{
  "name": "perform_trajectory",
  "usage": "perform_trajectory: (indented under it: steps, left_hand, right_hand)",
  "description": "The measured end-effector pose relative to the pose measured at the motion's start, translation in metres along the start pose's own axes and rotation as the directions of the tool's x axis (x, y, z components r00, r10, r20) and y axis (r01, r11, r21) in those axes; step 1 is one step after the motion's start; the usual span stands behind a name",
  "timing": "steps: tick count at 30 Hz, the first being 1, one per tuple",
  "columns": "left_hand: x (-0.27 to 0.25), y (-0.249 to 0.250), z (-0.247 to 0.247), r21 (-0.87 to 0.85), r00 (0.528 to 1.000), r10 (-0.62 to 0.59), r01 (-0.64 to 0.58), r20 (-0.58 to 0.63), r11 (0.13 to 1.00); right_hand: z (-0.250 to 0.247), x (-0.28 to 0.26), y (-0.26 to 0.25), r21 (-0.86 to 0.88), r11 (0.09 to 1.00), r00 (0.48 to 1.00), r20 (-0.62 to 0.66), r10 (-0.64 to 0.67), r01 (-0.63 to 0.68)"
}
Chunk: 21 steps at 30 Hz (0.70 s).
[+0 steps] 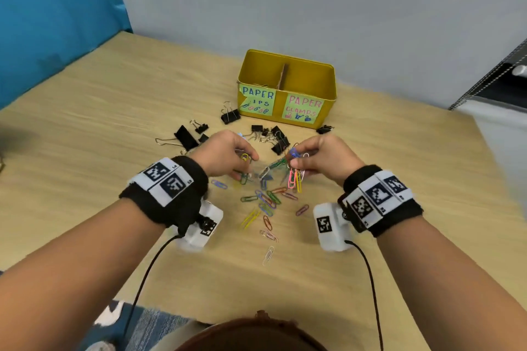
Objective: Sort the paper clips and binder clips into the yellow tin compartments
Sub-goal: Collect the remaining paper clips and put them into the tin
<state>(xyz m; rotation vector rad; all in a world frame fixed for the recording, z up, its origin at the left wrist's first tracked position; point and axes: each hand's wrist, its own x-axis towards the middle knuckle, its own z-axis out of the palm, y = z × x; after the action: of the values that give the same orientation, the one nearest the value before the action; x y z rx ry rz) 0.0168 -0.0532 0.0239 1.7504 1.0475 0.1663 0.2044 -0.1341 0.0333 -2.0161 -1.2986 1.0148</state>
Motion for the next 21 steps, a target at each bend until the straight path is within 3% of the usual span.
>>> perform_trajectory:
  steps: [3,8,11,13,17,19,21]
  left_hand:
    - [0.011,0.023,-0.023,-0.17,0.996,0.091,-0.091,-0.007,0.981]
    - [0.047,0.072,-0.069,-0.324,0.968,0.191,-0.235,-0.162,0.917]
    - [0.082,0.087,-0.087,-0.351,0.955,0.18,-0.256,-0.236,0.901]
    - [0.106,0.089,-0.089,-0.345,0.961,0.125,-0.207,-0.245,0.916]
    - [0.144,0.077,-0.082,-0.233,0.984,-0.013,-0.03,-0.18,0.972]
    - [0.146,0.077,-0.079,-0.035,0.991,-0.02,0.016,-0.134,0.999]
    - [0.143,0.081,-0.079,0.158,0.99,0.014,0.008,-0.142,0.987]
  right_hand:
    - [-0.021,0.01,-0.032,0.186,0.981,0.998,-0.018,-0.06,0.062]
    - [-0.055,0.05,-0.097,0.316,0.928,0.977,-0.139,-0.16,0.197]
    - [-0.059,0.086,-0.121,0.346,0.913,0.962,-0.235,-0.138,0.215]
    - [-0.053,0.112,-0.124,0.333,0.929,0.962,-0.265,-0.072,0.162]
    - [-0.032,0.15,-0.116,0.277,0.96,0.974,-0.2,0.105,-0.047]
    - [-0.024,0.157,-0.112,0.194,0.974,0.98,-0.137,0.145,-0.117]
    - [-0.023,0.157,-0.108,0.046,0.993,0.975,-0.189,0.115,-0.108]
